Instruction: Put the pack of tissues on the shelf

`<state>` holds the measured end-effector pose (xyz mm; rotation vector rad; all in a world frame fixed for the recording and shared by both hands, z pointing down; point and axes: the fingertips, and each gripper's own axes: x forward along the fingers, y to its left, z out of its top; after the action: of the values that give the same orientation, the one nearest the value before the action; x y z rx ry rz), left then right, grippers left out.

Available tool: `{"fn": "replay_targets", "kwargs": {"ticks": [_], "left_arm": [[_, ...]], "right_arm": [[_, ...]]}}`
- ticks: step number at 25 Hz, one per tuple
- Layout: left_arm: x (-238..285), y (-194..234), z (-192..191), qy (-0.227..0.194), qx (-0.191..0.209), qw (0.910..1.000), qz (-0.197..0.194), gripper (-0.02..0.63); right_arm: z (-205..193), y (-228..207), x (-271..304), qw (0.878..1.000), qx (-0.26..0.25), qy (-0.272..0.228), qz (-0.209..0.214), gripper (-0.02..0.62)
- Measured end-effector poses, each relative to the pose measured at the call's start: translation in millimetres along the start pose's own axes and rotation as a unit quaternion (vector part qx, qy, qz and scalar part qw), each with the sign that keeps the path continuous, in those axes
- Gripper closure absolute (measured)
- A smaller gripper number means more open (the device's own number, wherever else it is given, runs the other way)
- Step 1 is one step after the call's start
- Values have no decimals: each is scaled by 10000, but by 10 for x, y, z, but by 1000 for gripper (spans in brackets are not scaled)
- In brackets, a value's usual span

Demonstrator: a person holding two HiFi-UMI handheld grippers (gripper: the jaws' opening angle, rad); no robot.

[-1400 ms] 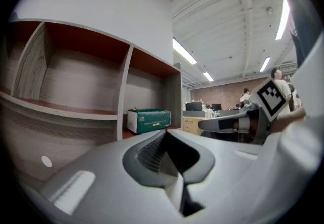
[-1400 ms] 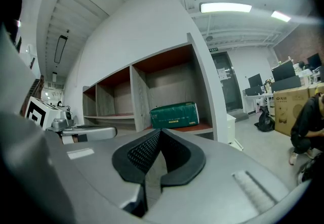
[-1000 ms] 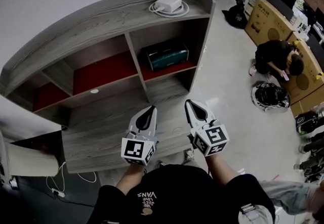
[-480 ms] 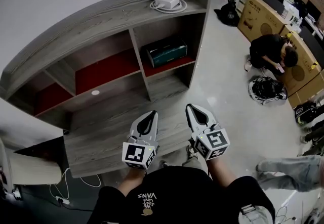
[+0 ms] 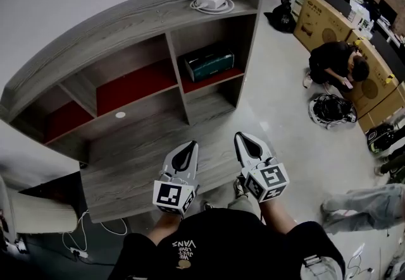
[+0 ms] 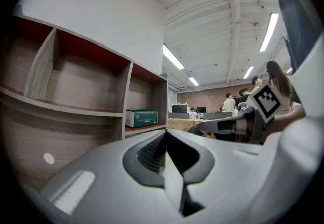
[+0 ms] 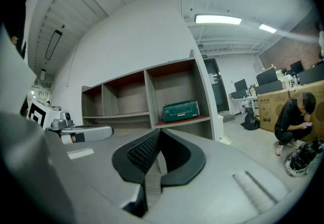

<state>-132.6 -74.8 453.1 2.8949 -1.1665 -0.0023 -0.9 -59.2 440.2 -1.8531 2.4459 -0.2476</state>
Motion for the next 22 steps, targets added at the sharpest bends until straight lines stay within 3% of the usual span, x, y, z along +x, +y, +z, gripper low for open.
{"fn": "replay_targets", "kwargs": {"ticks": [22], "left_arm": [[-150,-1,44,-82,54,9999,64,554]], "right_arm": [[-43,25,-97,9998,44,-36,-177,592]]}}
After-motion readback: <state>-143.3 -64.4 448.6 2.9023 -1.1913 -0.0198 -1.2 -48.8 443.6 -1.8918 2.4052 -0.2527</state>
